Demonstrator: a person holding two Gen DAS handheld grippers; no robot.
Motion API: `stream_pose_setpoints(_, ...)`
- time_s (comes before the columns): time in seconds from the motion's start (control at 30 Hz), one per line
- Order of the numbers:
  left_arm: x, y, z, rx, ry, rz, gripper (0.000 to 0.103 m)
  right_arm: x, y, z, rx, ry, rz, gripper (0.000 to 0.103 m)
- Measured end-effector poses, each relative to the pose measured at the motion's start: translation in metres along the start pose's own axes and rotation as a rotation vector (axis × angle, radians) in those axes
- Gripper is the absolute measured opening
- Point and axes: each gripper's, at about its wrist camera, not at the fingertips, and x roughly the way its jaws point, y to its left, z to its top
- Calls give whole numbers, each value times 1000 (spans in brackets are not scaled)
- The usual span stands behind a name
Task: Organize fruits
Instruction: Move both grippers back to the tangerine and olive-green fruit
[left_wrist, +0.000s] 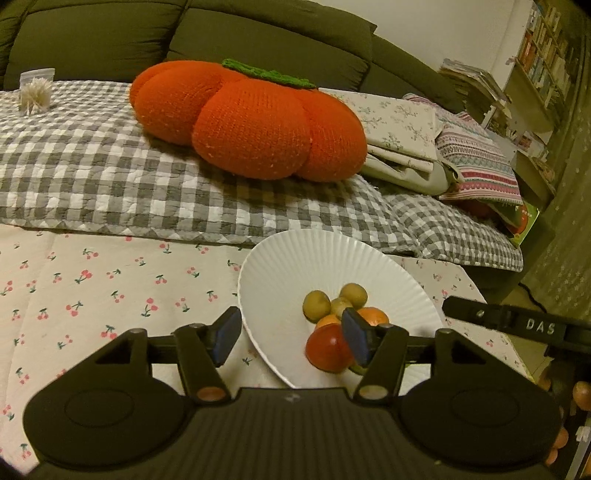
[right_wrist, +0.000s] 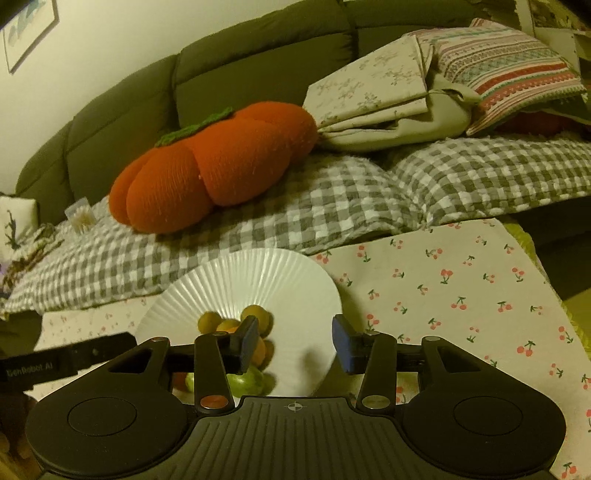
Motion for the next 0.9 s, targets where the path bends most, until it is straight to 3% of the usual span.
stream_pose_setpoints(0.2, -15, -3, -7, 8, 15, 32, 60, -12, 7, 3, 4, -5, 26, 49)
stream_pose_setpoints(0.43, -39, -12, -20, 84, 21, 77, 61, -27, 26, -2, -22, 16, 72, 53)
stream_pose_setpoints(0.73, -68, -28, -43, 202, 55, 123, 67, -48, 49, -23, -56, 92, 124, 58)
stream_pose_setpoints(0.9, -77, -33, -59, 201, 104, 127, 67, -49, 49, -36, -9, 174, 145, 58)
